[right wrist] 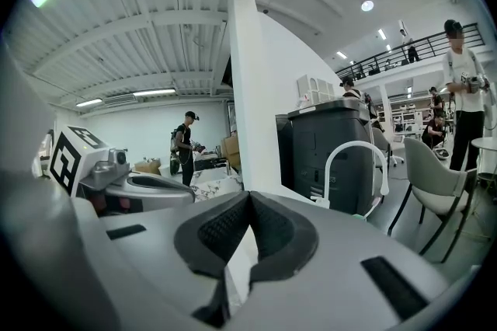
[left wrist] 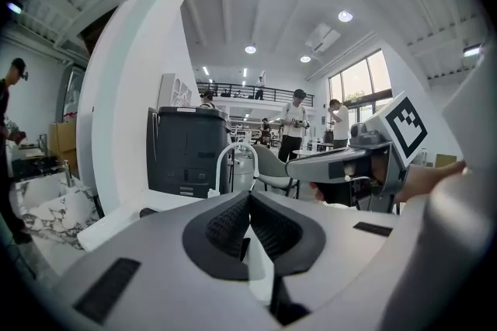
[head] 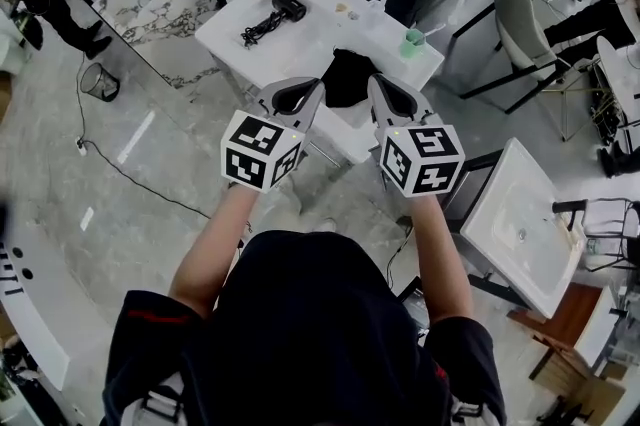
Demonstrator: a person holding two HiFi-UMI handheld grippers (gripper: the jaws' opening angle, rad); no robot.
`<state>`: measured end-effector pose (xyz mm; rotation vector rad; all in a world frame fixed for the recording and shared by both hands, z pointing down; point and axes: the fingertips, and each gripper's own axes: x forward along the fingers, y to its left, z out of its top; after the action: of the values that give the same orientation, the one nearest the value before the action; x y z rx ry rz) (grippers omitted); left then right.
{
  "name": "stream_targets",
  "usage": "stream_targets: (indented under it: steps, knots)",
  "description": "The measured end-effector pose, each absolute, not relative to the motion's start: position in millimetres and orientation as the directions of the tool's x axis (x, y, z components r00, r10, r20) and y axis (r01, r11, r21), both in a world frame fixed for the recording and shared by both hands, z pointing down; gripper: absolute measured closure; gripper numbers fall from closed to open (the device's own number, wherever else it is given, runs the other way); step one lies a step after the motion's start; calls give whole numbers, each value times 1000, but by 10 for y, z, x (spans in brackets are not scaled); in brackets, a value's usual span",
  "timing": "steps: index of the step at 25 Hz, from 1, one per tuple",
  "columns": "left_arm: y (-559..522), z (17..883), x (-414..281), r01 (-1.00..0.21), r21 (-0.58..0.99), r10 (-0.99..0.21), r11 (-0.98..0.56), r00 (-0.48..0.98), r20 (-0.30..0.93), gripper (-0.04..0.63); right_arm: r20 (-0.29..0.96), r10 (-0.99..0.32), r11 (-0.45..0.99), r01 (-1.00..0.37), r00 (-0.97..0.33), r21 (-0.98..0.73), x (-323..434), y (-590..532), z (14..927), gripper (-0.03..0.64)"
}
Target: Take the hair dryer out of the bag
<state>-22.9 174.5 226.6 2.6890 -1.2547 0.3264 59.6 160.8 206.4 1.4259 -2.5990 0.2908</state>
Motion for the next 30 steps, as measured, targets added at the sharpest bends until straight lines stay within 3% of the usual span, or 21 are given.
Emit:
stream_targets:
  steps: [30]
  knots:
    - [1749,2187,-251,-788,16,-764,-615,601,235,580,205,-814,541,-838,-544,-74,607,1637,1998,583]
